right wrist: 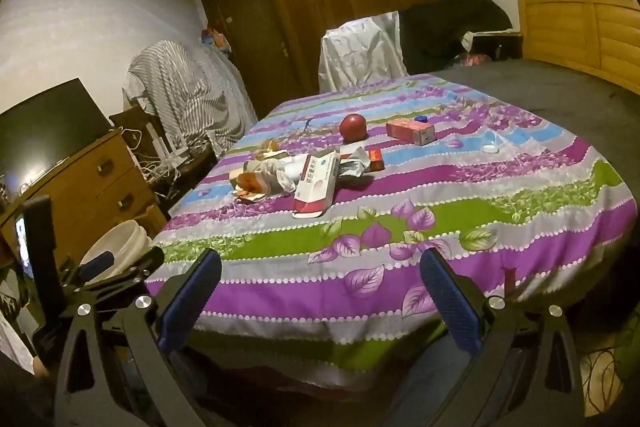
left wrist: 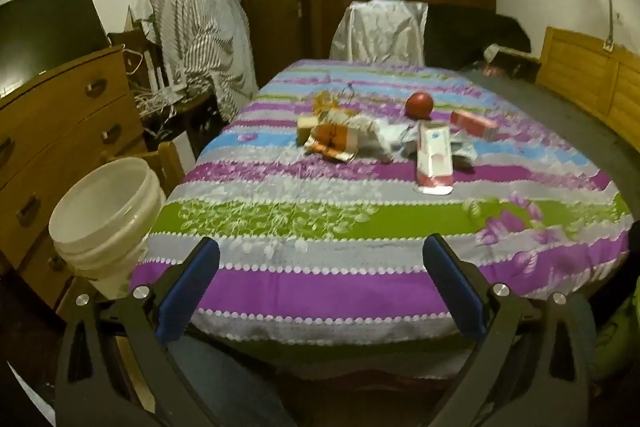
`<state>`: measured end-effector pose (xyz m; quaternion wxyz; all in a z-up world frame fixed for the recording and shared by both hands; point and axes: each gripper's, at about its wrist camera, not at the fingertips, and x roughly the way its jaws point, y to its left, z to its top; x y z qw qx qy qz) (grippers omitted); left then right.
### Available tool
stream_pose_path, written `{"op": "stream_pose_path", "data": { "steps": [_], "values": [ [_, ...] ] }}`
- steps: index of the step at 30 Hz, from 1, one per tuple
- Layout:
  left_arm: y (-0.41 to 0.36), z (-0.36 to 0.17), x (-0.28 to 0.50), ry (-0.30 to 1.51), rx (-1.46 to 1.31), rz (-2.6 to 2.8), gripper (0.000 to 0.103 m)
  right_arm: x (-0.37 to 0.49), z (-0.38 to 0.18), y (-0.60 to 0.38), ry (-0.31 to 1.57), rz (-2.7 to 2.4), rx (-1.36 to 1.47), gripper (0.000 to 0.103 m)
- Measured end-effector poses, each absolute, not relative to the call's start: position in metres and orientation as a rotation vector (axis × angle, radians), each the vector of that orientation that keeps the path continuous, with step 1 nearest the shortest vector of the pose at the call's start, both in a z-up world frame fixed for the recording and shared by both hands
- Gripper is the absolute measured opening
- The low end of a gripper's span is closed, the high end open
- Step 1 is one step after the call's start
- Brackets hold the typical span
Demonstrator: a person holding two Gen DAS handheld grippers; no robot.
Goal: Collect trash
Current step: 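Move both tools toward the trash items on the bed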
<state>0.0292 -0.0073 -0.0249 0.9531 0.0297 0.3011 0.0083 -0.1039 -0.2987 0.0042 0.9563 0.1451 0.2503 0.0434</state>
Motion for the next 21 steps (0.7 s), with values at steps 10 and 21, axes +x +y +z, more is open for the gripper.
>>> {"op": "stream_pose_path", "data": {
  "steps": [10,21],
  "values": [
    [-0.005,-0.035,0.048,0.659,0.108,0.081,0.098,-0.069,-0.004,-0.296,0.570,0.118,0.258,0.099],
    [0.004,-0.004,0.100,0.618,0.123,0.153,0.098,0.012,0.038,-0.283,0.512,0.133,0.116,0.099]
  ]
}}
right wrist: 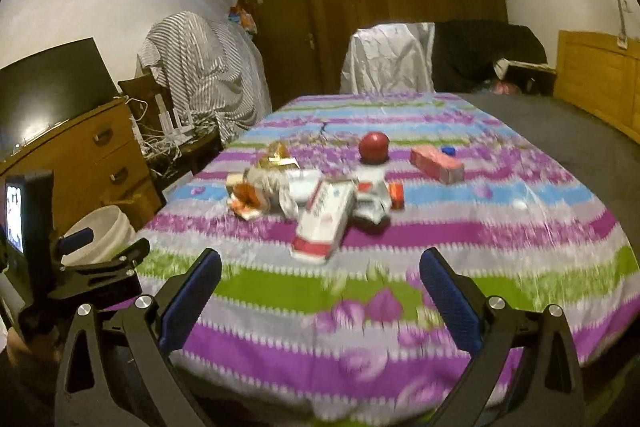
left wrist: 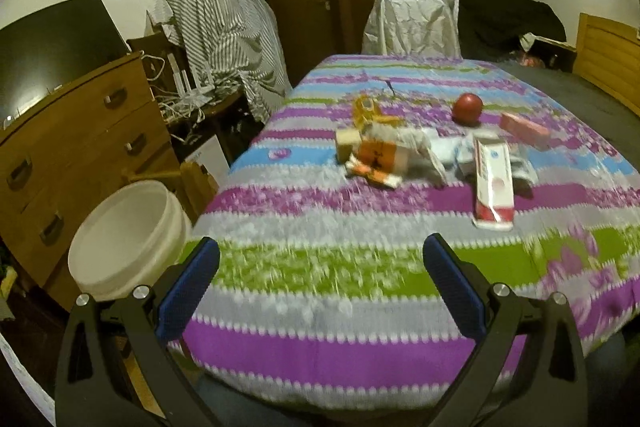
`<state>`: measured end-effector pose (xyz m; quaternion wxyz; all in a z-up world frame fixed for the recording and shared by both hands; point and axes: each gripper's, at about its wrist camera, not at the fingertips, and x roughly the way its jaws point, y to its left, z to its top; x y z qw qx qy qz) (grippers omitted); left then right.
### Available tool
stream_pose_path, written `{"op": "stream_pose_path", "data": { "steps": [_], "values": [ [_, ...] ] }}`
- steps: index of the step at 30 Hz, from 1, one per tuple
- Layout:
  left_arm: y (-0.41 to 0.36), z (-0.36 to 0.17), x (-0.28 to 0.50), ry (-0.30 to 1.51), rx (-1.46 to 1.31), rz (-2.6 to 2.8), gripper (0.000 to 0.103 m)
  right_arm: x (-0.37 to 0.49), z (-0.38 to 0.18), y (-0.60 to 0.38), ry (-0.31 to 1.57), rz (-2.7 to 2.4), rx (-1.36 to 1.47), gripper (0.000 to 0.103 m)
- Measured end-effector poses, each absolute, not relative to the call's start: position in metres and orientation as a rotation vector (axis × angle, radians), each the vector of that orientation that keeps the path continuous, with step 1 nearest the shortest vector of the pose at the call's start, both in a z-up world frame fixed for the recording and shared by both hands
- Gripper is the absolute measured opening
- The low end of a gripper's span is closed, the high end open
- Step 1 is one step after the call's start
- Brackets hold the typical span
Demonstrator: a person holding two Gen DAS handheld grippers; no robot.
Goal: Collect trash
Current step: 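Move both tools toward the trash items on the bed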
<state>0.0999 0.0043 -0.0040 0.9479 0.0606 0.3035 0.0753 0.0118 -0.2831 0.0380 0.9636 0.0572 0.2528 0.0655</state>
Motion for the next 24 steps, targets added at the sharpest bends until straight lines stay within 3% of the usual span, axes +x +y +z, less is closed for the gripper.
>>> {"op": "stream_pose_path", "data": {
  "steps": [9,24],
  "values": [
    [0.001,0.005,0.126,0.588,0.144,0.189,0.098,0.057,0.069,-0.286,0.469,0.125,0.185,0.099],
    [-0.004,-0.011,0.133,0.631,0.183,0.209,0.098,0.038,0.027,-0.281,0.516,0.083,0.203,0.099]
  ]
}}
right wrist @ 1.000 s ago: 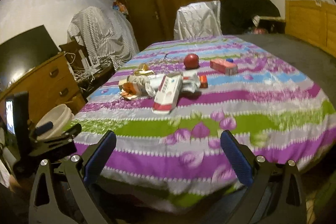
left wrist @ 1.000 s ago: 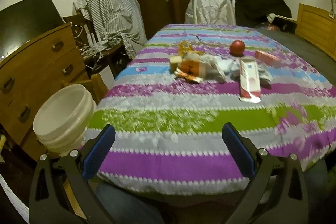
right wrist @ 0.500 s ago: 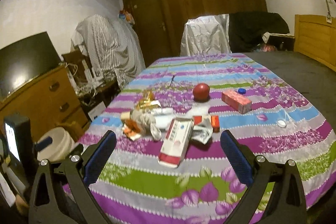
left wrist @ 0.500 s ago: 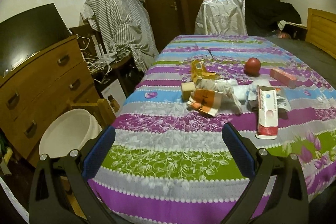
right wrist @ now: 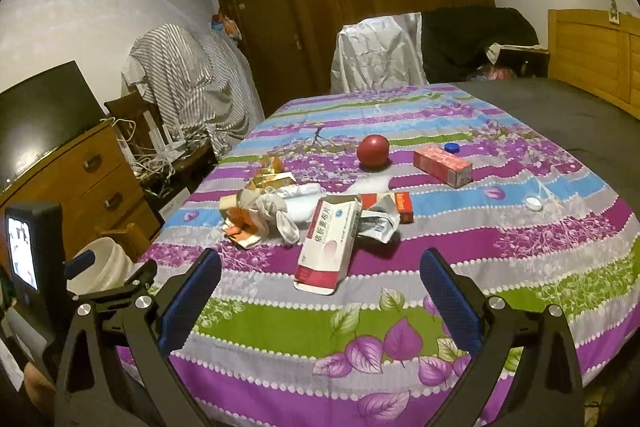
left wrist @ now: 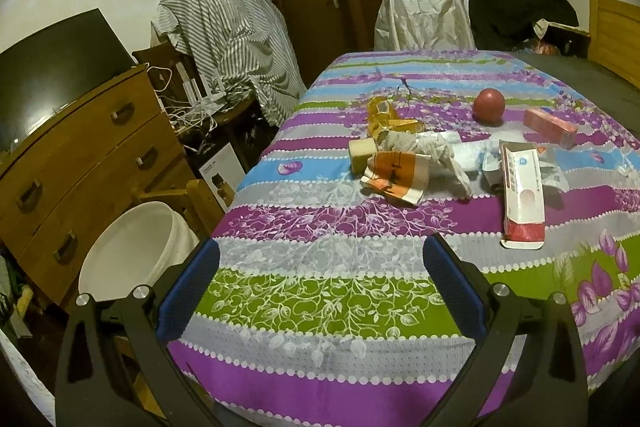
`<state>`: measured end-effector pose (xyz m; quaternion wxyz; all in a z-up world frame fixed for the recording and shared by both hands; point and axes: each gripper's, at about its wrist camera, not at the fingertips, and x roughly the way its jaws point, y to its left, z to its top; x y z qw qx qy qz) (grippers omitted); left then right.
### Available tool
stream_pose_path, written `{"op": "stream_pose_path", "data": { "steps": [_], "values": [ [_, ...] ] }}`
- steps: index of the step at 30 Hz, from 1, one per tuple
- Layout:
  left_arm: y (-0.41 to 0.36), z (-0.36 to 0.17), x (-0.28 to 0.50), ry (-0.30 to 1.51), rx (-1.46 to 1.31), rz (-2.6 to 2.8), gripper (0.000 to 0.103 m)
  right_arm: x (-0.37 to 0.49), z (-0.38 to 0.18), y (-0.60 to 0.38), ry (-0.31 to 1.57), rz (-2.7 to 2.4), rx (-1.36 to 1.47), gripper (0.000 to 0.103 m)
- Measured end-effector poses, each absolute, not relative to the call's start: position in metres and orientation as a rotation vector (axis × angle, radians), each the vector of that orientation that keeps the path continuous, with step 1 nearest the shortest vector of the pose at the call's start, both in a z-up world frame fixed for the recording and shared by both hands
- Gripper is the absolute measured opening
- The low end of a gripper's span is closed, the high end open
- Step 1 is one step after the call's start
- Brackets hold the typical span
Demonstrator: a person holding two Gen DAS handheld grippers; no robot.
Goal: Collect trash
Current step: 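Move both tools toward the trash items on the bed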
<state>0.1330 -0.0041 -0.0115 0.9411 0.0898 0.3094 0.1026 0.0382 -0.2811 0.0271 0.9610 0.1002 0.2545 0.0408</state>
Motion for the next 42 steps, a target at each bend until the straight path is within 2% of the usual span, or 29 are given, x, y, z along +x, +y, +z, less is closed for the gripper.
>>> {"op": "stream_pose_path", "data": {
  "steps": [42],
  "values": [
    [0.009,-0.024,0.138,0.666,0.162,0.220,0.098,0.056,0.006,-0.271,0.603,0.081,0.177,0.099]
  ]
}}
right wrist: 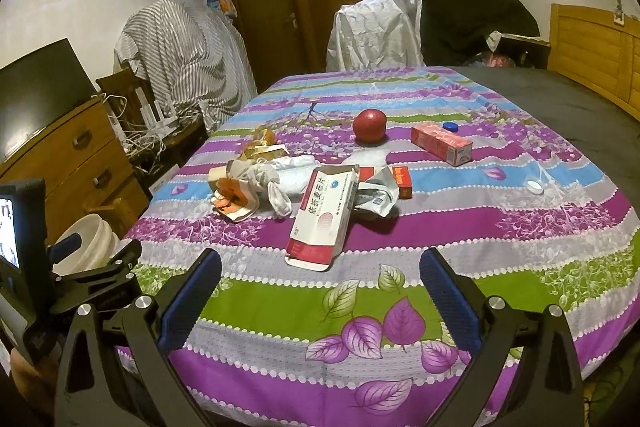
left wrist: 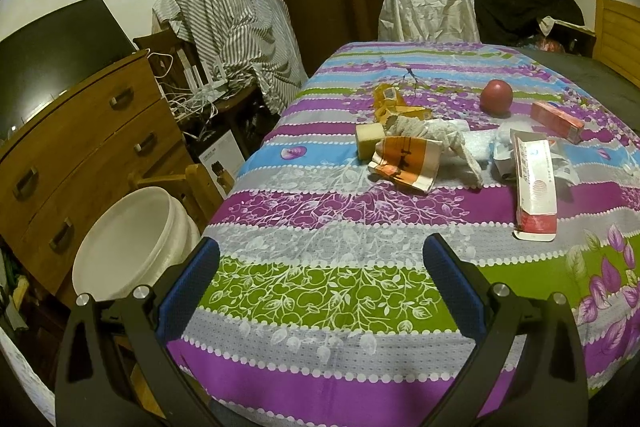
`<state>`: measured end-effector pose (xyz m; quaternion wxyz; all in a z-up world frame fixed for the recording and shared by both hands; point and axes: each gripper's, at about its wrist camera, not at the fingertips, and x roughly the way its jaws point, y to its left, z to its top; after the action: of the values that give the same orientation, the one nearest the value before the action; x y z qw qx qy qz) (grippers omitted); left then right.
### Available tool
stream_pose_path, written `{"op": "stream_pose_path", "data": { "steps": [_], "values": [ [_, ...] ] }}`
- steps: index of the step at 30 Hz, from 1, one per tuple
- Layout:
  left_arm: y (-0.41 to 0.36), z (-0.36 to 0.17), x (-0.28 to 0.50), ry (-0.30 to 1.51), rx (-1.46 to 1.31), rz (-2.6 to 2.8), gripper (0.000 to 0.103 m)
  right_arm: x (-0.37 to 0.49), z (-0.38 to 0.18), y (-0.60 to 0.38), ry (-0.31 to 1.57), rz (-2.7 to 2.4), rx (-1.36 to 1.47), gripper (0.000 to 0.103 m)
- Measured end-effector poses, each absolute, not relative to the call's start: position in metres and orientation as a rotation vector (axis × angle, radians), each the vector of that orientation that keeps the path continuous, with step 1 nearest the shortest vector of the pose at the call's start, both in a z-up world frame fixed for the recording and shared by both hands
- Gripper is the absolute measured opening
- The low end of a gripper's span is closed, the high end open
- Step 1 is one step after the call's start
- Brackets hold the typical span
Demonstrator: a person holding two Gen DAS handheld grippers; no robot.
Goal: Collect trash
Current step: 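Move both tools toward the trash items on the bed, then grasp the white medicine box with the right tool while the left tool grasps the orange paper packet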
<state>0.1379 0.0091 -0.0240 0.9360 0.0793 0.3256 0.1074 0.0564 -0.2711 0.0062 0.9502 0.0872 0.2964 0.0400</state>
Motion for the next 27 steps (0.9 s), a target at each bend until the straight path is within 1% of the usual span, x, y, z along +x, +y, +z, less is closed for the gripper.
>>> {"op": "stream_pose_path", "data": {
  "steps": [6,11,16,20,22,23,24,25,26,27],
  "values": [
    [0.013,-0.027,0.141,0.675,0.165,0.219,0.098,0.063,0.003,-0.267,0.608,0.079,0.167,0.099],
    [0.028,-0.040,0.143,0.705,0.166,0.245,0.098,0.087,-0.007,-0.257,0.620,0.097,0.149,0.099],
    [0.046,-0.052,0.151,0.742,0.144,0.276,0.098,0.143,-0.033,-0.236,0.683,0.118,0.128,0.099],
    [0.054,-0.056,0.159,0.754,0.130,0.287,0.098,0.192,-0.057,-0.230,0.758,0.081,0.177,0.095],
    [0.056,-0.058,0.163,0.759,0.128,0.285,0.098,0.212,-0.069,-0.230,0.789,0.053,0.205,0.089],
    [0.057,-0.059,0.165,0.760,0.128,0.285,0.098,0.223,-0.075,-0.230,0.812,0.048,0.222,0.082],
    [0.058,-0.060,0.169,0.765,0.123,0.283,0.098,0.230,-0.080,-0.230,0.827,0.041,0.228,0.078],
    [0.059,-0.061,0.170,0.771,0.115,0.281,0.098,0.237,-0.086,-0.230,0.846,0.037,0.236,0.077],
    [0.060,-0.061,0.174,0.780,0.101,0.275,0.098,0.242,-0.091,-0.229,0.862,0.035,0.248,0.068],
    [0.060,-0.062,0.177,0.784,0.090,0.270,0.098,0.244,-0.096,-0.232,0.873,0.048,0.275,0.061]
  ]
}}
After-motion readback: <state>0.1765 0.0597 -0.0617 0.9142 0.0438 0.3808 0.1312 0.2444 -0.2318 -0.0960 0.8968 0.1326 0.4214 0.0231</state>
